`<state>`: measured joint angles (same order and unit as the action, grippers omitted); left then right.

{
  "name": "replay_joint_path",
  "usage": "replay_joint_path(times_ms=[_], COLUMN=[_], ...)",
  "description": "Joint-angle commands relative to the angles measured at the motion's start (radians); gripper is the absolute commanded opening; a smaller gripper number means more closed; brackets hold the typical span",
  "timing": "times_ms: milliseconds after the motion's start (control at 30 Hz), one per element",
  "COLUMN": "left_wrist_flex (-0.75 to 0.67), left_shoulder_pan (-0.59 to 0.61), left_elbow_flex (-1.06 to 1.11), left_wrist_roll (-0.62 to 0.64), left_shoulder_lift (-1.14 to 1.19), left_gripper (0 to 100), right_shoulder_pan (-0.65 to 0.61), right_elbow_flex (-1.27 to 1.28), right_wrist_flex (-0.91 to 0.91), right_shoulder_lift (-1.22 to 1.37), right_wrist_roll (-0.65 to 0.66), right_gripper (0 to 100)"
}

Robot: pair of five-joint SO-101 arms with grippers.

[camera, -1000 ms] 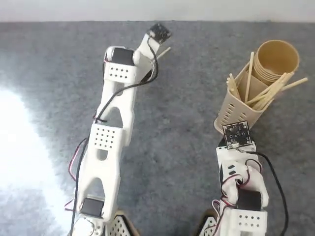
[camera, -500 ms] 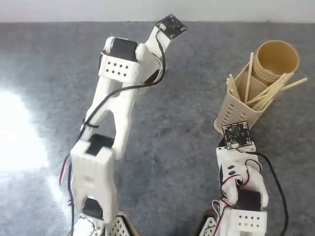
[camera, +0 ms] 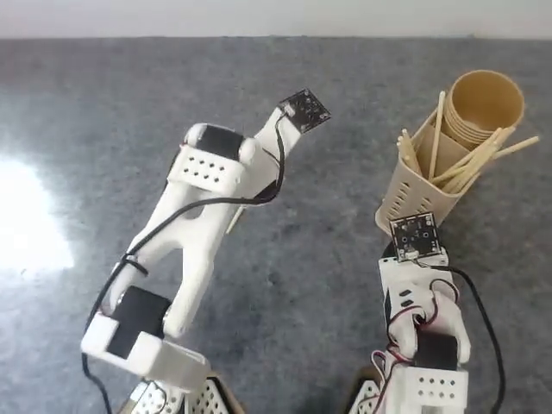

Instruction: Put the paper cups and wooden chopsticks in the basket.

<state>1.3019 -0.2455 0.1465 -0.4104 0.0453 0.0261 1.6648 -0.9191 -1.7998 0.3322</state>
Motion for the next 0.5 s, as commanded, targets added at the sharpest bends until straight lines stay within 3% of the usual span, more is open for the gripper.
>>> replay_joint_path(times_ms=[0,233,467], left_wrist_flex=[-0.126,-0.232,-0.284], left_shoulder_pan=[0.015,0.015,0.118], left_elbow_flex=[0.033,0.041,-0.088], left_wrist_roll=[0.06,0.061,0.061], left_shoulder_lift=[-0.063,-0.041,0.238], left_gripper=[14,16,17], right_shoulder_pan=[-0.036,-0.044,-0.044], right_elbow_flex=[0.018,0.018,0.018], right_wrist_flex=[-0.004,-0.004,-0.004], right_shoulder_lift=[-0.012,-0.012,-0.012], right_wrist_roll=[0.015,0.015,0.015], right_gripper=[13.6,13.6,13.6])
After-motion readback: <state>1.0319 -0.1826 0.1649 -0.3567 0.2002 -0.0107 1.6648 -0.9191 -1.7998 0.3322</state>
